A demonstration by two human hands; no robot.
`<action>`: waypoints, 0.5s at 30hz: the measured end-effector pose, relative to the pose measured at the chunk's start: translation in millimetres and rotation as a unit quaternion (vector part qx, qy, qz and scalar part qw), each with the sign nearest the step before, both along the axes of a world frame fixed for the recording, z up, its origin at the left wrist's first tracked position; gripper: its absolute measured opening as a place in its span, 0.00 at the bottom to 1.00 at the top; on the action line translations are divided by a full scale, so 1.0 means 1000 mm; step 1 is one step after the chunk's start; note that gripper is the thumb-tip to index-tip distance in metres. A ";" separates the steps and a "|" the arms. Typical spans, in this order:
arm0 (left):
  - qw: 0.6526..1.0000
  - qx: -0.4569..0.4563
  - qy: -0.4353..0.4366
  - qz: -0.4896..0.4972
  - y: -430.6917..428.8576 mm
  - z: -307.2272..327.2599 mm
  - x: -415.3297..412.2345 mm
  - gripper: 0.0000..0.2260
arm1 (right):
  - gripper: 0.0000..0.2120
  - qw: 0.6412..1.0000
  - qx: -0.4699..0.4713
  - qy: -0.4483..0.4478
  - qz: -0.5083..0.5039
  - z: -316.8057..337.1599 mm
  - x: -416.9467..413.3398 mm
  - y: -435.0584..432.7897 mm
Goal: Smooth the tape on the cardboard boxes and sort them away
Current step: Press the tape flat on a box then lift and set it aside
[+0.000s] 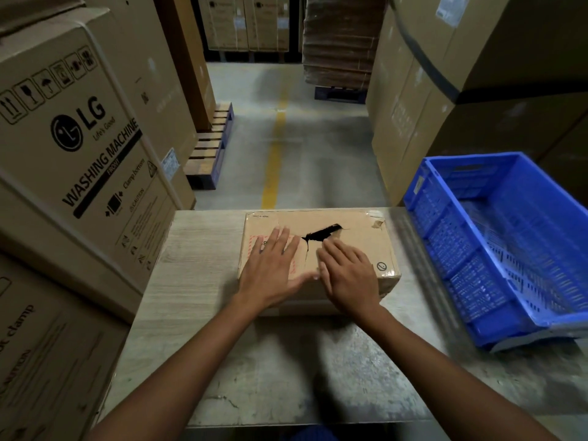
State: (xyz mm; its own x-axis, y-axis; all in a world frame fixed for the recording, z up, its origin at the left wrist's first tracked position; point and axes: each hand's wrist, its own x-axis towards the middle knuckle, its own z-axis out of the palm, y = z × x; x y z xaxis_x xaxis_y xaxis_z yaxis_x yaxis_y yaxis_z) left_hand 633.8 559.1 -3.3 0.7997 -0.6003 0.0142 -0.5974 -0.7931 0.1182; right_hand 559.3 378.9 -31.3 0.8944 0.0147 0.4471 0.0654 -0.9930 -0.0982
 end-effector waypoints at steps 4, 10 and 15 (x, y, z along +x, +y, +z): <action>0.994 -0.041 0.012 0.102 -0.003 0.004 0.002 0.38 | 0.24 0.997 0.011 0.056 -0.058 0.004 -0.003 0.002; 0.974 0.001 0.107 0.202 -0.026 0.018 0.020 0.39 | 0.28 0.963 0.044 0.194 -0.179 0.027 -0.002 -0.003; 0.953 -0.048 0.105 0.279 -0.040 0.022 0.034 0.45 | 0.25 0.959 0.043 0.153 -0.236 0.043 0.021 -0.025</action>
State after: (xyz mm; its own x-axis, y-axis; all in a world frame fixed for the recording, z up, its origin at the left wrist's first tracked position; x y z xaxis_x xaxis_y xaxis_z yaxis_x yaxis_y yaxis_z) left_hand 668.3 519.3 18.8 0.9854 -0.0847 -0.1480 -0.0408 -0.9598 0.2777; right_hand 580.6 354.0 12.1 0.8819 -0.4488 0.1445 -0.4339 -0.8925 -0.1232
